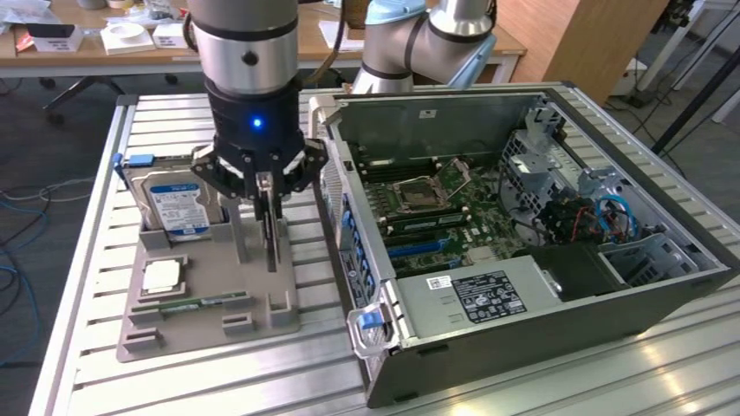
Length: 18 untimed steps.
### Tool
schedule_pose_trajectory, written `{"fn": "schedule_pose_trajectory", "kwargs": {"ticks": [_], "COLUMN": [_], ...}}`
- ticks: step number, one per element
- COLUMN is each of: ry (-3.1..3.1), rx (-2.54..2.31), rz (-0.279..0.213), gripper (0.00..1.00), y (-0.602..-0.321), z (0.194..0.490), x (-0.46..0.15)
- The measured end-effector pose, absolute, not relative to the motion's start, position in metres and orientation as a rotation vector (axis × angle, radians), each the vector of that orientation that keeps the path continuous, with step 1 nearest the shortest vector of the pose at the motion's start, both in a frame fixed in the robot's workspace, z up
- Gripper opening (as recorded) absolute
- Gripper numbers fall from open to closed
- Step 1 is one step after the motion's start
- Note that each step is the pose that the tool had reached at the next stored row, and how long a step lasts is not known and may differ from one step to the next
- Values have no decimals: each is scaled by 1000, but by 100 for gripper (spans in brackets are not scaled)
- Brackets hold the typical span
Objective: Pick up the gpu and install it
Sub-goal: 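Pick up the gpu and move the gpu toward the slot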
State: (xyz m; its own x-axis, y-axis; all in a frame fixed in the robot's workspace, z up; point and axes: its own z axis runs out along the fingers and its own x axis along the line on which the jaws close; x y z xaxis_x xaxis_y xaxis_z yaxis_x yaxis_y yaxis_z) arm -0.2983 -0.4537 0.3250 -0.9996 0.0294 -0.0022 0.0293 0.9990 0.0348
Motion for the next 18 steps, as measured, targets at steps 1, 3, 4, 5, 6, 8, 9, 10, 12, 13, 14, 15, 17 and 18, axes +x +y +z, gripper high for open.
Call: {"fn": "schedule_pose_trajectory", "kwargs": {"ticks": [1, 3, 4, 5, 6, 8, 9, 10, 12, 13, 14, 15, 17, 18], "ry": [3138, 3138, 3138, 3138, 3138, 3138, 3138, 3138, 3138, 3138, 3138, 3138, 3138, 3138], "rx": [46, 45, 45, 45, 45, 44, 44, 43, 42, 42, 41, 41, 40, 39], "rz": [55, 55, 55, 55, 55, 54, 55, 55, 55, 55, 55, 55, 55, 54], "gripper": [26, 26, 26, 26, 26, 26, 26, 26, 26, 26, 26, 26, 26, 26], "y": [-454, -454, -454, -454, -454, -454, -454, -454, -454, -454, -454, -454, -454, -454], "z": [329, 338, 343, 347, 351, 358, 363, 367, 375, 378, 382, 385, 393, 395], "x": [-298, -298, -298, -298, -298, -298, -298, -298, -298, -298, -298, -298, -298, -298]}}
